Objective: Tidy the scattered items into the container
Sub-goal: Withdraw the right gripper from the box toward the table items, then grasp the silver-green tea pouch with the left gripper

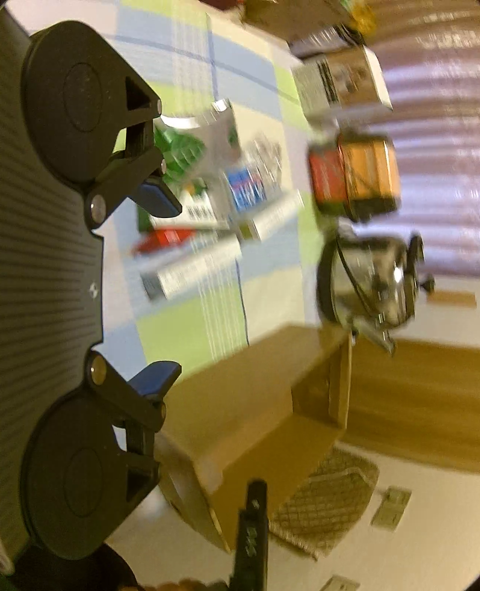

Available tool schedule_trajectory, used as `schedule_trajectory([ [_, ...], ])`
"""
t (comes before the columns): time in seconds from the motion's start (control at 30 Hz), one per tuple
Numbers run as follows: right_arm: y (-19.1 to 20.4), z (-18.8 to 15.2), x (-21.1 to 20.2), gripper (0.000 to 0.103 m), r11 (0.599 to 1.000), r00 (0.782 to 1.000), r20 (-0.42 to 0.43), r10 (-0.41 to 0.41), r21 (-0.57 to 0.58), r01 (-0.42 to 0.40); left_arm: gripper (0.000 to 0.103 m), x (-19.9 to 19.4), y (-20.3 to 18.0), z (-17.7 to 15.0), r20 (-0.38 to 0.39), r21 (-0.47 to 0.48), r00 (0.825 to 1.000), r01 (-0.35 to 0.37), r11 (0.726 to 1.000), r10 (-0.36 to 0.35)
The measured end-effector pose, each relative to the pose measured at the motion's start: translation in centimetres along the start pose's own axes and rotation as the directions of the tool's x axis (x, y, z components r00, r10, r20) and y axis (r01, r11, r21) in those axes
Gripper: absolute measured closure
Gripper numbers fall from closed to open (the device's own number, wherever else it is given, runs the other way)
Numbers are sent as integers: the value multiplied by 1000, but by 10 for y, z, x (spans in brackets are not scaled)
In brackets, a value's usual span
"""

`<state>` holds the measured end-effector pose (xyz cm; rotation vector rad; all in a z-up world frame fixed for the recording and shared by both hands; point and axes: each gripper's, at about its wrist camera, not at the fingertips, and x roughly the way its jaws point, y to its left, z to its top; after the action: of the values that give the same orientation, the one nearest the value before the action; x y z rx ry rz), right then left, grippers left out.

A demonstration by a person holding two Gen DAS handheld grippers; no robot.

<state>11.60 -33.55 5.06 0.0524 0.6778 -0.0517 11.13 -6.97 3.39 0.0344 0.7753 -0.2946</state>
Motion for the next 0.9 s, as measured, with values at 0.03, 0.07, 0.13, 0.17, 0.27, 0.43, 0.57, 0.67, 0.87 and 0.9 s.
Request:
schedule_trajectory([
  [0.03, 5, 1, -3, 35, 1000, 1000, 4, 10, -2, -10, 20, -3, 8, -4, -3, -13, 1000, -17, 1000, 17],
  [0.07, 11, 2, -6, 35, 1000, 1000, 11, 22, -5, -22, 19, -6, 16, -8, -5, -24, 999, -33, 999, 33],
  [0.13, 23, 3, -13, 33, 999, 999, 17, 42, -12, -42, 19, -11, 31, -15, -7, -39, 998, -66, 997, 66],
  [0.17, 30, 4, -16, 14, 998, 998, 22, 54, -19, -54, 19, -14, 38, -18, -10, -45, 997, -82, 996, 82],
  [0.27, 52, 4, -30, 1, 994, 993, 68, 94, -56, -90, 18, -23, 57, -26, -14, -73, 993, -118, 990, 118],
  [0.43, 89, 0, -45, 1, 979, 980, 77, 182, -110, -173, 17, -37, 80, -34, -7, -114, 988, -157, 981, 157],
  [0.57, 120, -8, -53, 1, 959, 968, 66, 243, -167, -229, 15, -44, 93, -37, -3, -140, 985, -172, 975, 174],
  [0.67, 138, -16, -52, 1, 946, 963, 45, 266, -201, -253, 15, -45, 100, -39, -6, -157, 984, -176, 972, 177],
  [0.87, 160, -33, -39, 1, 930, 960, -18, 280, -242, -276, 15, -38, 114, -38, -12, -174, 985, -173, 969, 174],
  [0.9, 161, -35, -35, 1, 928, 959, -29, 281, -247, -280, 15, -35, 116, -37, -13, -177, 985, -171, 969, 172],
])
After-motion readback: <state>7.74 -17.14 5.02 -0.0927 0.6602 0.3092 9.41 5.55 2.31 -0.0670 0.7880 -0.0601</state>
